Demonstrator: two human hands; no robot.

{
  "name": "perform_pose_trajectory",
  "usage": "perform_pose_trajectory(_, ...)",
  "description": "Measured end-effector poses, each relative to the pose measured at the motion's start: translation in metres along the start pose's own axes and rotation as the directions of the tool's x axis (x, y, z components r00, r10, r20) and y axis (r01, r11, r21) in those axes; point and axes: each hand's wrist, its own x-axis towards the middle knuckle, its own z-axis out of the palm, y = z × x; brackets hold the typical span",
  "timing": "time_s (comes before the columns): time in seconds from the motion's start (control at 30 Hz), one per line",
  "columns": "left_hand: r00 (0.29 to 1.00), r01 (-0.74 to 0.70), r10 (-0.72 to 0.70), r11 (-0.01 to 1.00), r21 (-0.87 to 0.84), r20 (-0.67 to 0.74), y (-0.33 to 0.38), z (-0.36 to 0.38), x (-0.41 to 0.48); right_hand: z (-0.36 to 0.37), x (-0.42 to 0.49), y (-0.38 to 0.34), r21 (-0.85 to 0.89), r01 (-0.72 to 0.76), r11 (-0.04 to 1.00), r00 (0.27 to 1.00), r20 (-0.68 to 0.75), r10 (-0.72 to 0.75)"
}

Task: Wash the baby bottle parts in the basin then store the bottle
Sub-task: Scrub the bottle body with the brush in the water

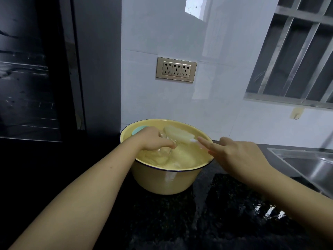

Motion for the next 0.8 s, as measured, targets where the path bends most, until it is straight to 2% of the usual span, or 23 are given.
perform_pose_trajectory(0.1, 0.998, 0.020, -0.018, 0.999, 0.038, -0.068, -0.002, 0.002, 0.005, 0.003, -0.008, 0.003, 0.039, -0.034, 0.999, 0.993, -0.116, 0.038)
perform_pose_trajectory(0.17, 0.992, 0.015, -0.001, 0.994, 0.113, -0.123, -0.002, 0.005, 0.005, 0.001, -0.010, 0.000, 0.076, -0.120, 0.990, 0.981, -0.145, 0.130)
perform_pose_trajectory(0.23, 0.983, -0.016, 0.049, 0.983, 0.184, -0.176, -0.002, 0.006, 0.004, -0.010, -0.009, -0.002, 0.183, -0.282, 0.942, 0.957, -0.012, 0.289)
perform_pose_trajectory(0.3, 0.970, -0.041, 0.094, 0.972, 0.230, -0.225, -0.001, 0.006, 0.002, -0.017, -0.008, -0.005, 0.469, -0.421, 0.777, 0.907, 0.195, 0.373)
perform_pose_trajectory(0.37, 0.955, -0.059, 0.131, 0.964, 0.260, -0.268, 0.001, 0.005, 0.000, -0.021, -0.004, -0.008, 0.661, -0.488, 0.570, 0.871, 0.332, 0.362)
perform_pose_trajectory(0.43, 0.944, -0.065, 0.153, 0.954, 0.291, -0.293, 0.003, 0.005, -0.002, -0.025, -0.001, -0.012, 0.749, -0.550, 0.371, 0.829, 0.434, 0.353)
perform_pose_trajectory(0.5, 0.938, -0.066, 0.161, 0.953, 0.296, -0.308, 0.005, 0.006, -0.003, -0.029, 0.000, -0.016, 0.773, -0.617, 0.147, 0.768, 0.550, 0.328)
perform_pose_trajectory(0.53, 0.935, -0.065, 0.161, 0.953, 0.295, -0.317, 0.005, 0.006, -0.003, -0.031, 0.001, -0.017, 0.766, -0.638, 0.071, 0.743, 0.590, 0.315)
perform_pose_trajectory(0.7, 0.904, -0.045, 0.150, 0.965, 0.258, -0.400, 0.004, 0.003, -0.003, -0.030, 0.003, -0.016, 0.735, -0.663, -0.146, 0.692, 0.675, 0.257)
perform_pose_trajectory(0.8, 0.914, -0.110, 0.162, 0.981, 0.158, -0.372, 0.005, 0.002, -0.004, -0.028, 0.008, -0.018, 0.702, -0.661, -0.265, 0.672, 0.711, 0.206)
